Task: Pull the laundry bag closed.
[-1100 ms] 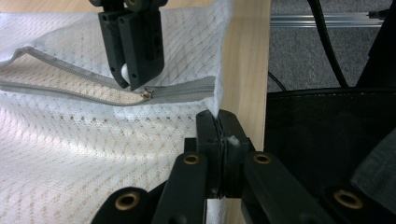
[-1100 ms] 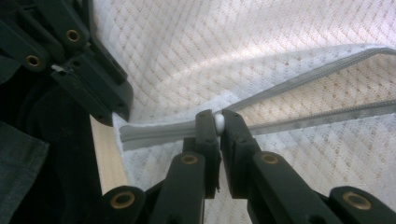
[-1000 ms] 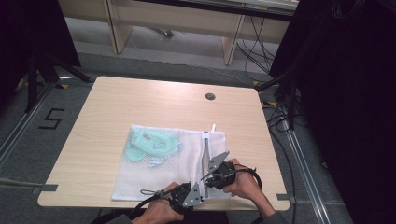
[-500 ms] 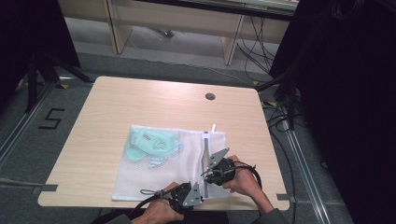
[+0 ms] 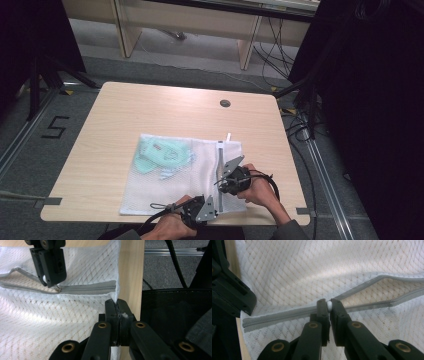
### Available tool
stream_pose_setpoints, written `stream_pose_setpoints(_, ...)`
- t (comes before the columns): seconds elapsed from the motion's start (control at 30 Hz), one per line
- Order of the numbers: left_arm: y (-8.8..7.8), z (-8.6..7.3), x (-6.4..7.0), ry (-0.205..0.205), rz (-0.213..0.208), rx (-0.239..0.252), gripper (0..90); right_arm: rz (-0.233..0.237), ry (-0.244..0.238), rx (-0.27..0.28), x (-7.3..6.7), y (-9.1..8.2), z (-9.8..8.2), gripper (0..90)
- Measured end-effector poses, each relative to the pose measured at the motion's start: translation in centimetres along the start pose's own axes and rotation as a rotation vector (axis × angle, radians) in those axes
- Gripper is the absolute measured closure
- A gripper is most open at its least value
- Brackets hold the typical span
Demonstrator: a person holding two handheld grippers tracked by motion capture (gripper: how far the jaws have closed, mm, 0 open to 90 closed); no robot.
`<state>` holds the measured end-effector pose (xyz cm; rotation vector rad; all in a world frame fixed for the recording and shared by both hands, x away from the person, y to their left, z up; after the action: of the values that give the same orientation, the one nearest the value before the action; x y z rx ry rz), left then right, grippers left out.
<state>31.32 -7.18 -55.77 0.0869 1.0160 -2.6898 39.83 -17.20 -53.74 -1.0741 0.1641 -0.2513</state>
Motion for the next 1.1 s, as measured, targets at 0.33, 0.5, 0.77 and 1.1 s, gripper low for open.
stream_pose_setpoints(0.33, 0.0, 0.0, 0.2, -0.012, -0.01, -0.004, 88.8, -0.018, -0.015, 0.005, 0.8, 0.1, 0.2, 86.2)
stream_pose_setpoints(0.5, 0.0, 0.0, 0.2, -0.017, -0.014, -0.003, 88.8, -0.028, -0.01, 0.005, 1.2, 0.1, 0.2, 86.2)
stream_pose_setpoints(0.77, 0.0, 0.0, 0.2, -0.018, -0.011, 0.001, 88.8, -0.05, -0.01, 0.007, 1.9, 0.2, 0.4, 86.2)
stream_pose_setpoints(1.1, -0.1, 0.0, 0.2, -0.009, -0.009, -0.003, 88.9, -0.079, -0.027, 0.007, 2.9, 0.4, 0.7, 86.2)
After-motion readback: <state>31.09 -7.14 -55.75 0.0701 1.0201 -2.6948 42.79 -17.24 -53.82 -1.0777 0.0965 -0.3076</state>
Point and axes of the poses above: each handheld gripper's, and its own axes: y roughly forward along the jaws, z roughly out of its top, x roughly to its right, the point moved 7 cm from there along y, roughly forward along the jaws, and after that the axes turned 2 degrees about x, right-handed, at the moved point
